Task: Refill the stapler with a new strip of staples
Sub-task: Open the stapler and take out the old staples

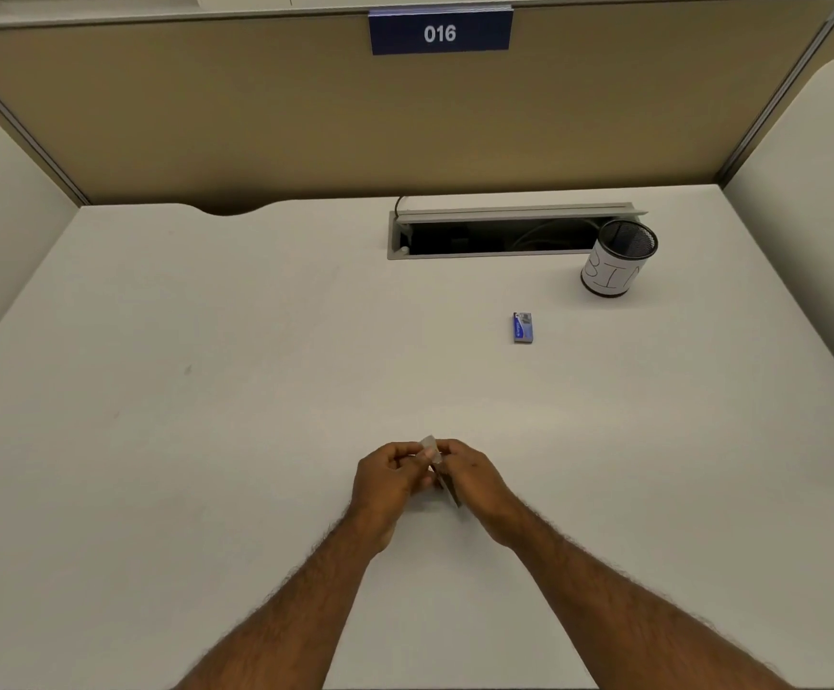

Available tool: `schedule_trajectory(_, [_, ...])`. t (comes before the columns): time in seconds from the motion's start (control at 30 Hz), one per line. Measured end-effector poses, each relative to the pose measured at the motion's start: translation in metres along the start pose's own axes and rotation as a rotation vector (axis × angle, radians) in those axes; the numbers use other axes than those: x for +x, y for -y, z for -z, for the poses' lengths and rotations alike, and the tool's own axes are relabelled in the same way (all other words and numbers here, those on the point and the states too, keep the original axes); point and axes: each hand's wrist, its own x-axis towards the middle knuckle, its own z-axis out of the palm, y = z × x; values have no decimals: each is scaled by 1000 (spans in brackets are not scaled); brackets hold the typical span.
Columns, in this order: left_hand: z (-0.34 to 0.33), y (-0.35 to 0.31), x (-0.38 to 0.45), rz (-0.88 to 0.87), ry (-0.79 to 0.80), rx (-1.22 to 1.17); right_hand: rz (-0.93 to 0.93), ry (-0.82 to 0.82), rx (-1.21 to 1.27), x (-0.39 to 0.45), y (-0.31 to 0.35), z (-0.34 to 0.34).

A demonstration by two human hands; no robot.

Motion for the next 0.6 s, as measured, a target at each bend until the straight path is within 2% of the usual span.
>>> schedule_trajectory(0.17, [3, -2, 6, -37, 3, -44, 138, -57, -206, -1, 3, -1])
schedule_trajectory(0.3, [2, -5, 9, -36, -79, 24, 132, -120, -116, 2, 9, 0])
schedule_trajectory(0.43, [-6, -8, 7, -28, 35, 50, 167, -145, -83, 6, 10, -1])
schedule_trajectory(0.6, [-25, -12, 3, -33, 55, -40, 194, -253, -158, 12, 5, -8])
